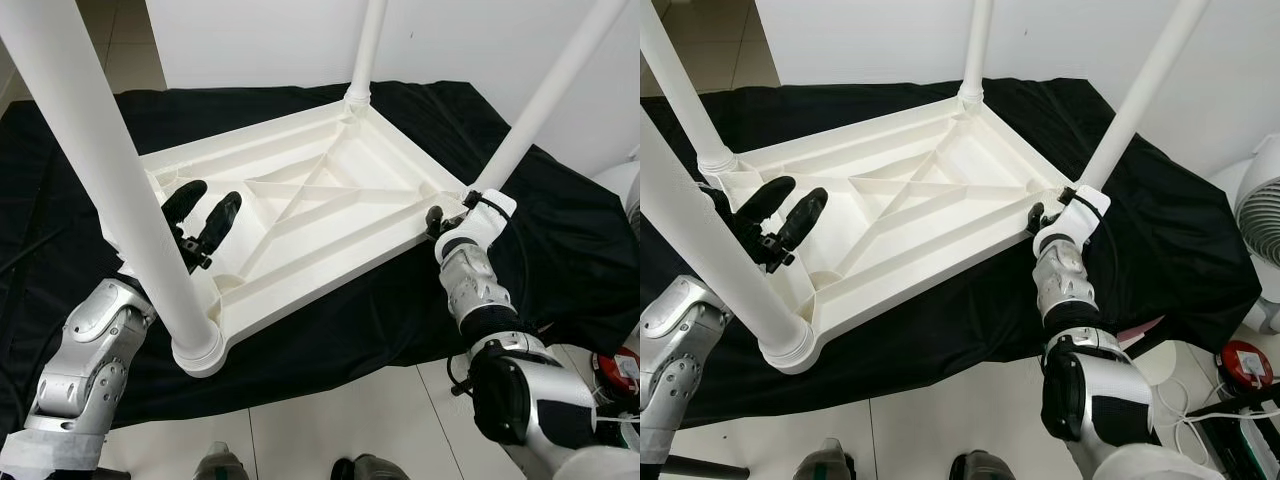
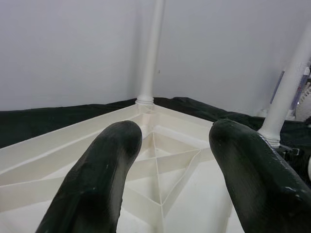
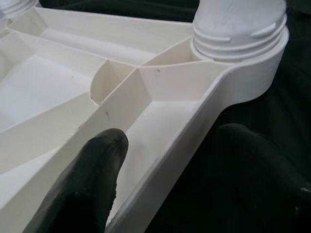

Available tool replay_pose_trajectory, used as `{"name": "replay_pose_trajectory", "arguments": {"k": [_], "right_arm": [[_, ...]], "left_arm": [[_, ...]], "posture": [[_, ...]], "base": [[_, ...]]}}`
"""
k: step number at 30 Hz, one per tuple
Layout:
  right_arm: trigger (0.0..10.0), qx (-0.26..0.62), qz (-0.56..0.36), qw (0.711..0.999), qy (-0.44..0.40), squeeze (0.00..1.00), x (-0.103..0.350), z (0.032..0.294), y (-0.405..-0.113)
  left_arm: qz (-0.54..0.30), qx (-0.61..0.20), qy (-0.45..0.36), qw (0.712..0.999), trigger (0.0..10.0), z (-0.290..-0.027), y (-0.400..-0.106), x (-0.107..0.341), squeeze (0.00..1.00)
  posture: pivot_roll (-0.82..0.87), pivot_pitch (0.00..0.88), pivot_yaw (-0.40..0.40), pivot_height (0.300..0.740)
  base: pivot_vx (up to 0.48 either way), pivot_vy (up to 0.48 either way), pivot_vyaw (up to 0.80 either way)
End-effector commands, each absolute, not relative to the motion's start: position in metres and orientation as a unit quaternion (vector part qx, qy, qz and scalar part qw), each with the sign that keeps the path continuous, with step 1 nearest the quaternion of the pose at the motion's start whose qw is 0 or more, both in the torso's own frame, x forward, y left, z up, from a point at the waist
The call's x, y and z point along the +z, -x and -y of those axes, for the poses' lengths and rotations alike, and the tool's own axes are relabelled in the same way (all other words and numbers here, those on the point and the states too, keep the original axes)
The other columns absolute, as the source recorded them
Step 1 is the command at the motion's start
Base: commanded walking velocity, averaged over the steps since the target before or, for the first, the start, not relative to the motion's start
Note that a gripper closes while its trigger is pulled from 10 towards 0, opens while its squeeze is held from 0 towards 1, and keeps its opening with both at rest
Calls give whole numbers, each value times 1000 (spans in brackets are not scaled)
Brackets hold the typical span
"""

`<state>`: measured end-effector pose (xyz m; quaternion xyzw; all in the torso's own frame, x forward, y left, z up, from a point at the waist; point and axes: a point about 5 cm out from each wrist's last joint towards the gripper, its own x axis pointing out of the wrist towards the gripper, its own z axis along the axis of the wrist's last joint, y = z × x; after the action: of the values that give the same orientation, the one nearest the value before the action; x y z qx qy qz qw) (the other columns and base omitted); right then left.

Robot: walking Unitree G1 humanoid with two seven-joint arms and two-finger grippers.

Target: Building children table

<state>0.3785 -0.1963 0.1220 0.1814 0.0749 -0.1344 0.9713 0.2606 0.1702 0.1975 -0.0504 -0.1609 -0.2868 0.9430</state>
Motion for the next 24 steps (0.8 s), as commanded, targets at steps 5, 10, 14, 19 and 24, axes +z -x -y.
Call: {"name": "replay_pose_trajectory", "arguments": {"k": [5,10,14,19,24], "right_arm": [[10000,-90,-93,968,-215,0,120,188,-383],[10000,-49,-94,967,-231,0,122,181,-385],[10000,14,-98,969,-228,0,126,169,-389],[10000,37,-98,971,-216,0,128,166,-389],[10000,90,-96,982,-139,0,137,156,-394]], "left_arm": [[170,-413,24,894,10000,-152,-245,204,0],[173,-418,22,892,10000,-149,-240,208,0],[175,-426,19,887,10000,-144,-236,215,0],[176,-429,18,886,10000,-142,-234,218,0],[164,-440,16,883,10000,-135,-225,221,0]], "posture": [[175,36,-40,740],[181,37,-33,740],[182,44,-25,740],[184,48,-23,740],[194,63,-16,740]], "base": [[0,0,0],[0,0,0],[0,0,0],[0,0,0],[0,0,0]]}}
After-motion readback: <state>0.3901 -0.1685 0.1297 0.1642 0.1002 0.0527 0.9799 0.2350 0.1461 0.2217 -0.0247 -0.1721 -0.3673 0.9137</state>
